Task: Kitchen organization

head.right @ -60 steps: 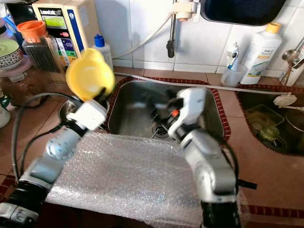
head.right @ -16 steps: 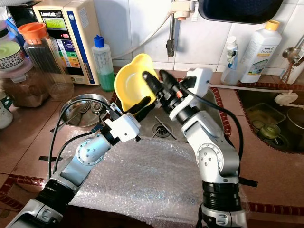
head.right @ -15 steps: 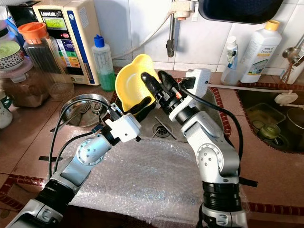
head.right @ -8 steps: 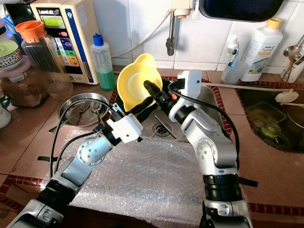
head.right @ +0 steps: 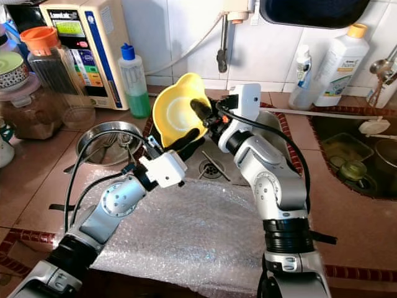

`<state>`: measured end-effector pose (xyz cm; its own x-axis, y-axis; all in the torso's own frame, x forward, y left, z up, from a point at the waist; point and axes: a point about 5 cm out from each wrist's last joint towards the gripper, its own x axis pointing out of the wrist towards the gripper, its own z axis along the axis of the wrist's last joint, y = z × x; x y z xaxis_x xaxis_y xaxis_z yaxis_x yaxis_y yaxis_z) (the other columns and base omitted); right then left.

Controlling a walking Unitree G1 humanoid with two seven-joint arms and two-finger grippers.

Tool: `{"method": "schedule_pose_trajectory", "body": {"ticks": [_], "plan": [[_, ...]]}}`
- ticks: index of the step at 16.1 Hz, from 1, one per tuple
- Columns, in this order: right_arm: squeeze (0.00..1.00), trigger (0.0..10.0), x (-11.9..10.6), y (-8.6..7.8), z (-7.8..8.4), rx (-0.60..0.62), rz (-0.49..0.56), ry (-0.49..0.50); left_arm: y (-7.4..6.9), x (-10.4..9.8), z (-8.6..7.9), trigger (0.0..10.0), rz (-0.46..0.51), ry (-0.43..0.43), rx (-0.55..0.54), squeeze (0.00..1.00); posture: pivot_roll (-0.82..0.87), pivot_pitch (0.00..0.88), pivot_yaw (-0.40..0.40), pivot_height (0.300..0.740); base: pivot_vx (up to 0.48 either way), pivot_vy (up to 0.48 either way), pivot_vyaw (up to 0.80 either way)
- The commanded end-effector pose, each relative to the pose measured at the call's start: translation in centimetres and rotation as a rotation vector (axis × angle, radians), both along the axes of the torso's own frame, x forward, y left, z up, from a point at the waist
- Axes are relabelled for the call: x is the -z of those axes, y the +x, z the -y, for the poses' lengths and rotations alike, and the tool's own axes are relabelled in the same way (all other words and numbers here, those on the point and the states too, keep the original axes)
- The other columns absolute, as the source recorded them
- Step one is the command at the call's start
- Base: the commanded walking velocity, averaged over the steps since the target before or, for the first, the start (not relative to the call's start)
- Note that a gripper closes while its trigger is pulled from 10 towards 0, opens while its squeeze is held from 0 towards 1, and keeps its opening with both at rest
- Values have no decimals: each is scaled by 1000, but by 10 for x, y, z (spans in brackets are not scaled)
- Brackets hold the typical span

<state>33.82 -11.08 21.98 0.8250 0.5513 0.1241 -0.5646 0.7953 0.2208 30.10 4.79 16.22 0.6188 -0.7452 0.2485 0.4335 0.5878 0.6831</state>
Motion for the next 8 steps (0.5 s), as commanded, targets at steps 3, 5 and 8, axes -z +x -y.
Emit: {"method": "schedule_pose_trajectory", "body": {"ticks": [3,5,8], "plan": [[0,0,3,7,21,80,-34,-55,-3,-9,3,1412,48,-18,28,0,35,50,24,740,0,0,0],[0,0,2,10,26,104,-32,-67,-3,-9,4,1216,48,-20,28,0,34,49,22,740,0,0,0],[0,0,2,10,27,124,-37,-58,-3,-8,4,1294,45,-17,26,0,36,48,20,740,0,0,0]]}}
